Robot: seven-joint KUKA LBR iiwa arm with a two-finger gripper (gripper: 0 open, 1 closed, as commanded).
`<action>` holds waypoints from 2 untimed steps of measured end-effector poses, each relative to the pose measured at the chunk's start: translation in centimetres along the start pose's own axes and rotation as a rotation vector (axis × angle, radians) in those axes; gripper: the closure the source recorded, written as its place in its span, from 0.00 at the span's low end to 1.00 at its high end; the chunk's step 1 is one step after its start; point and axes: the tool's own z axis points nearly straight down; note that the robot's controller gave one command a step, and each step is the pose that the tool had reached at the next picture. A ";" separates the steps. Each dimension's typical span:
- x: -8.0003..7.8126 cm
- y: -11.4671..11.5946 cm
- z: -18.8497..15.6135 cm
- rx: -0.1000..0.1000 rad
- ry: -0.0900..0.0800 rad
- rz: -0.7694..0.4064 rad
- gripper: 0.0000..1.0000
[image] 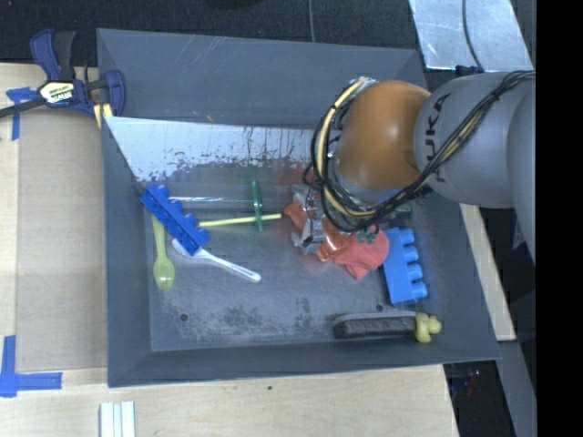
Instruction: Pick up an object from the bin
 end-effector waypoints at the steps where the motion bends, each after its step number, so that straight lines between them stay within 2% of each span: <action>1: 0.0 0.0 0.0 0.000 0.000 0.000 1.00; 2: -0.4 0.4 -7.2 0.004 0.021 -0.011 1.00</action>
Offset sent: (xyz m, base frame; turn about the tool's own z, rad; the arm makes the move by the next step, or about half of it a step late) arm 0.0121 0.0171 0.1718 -0.0329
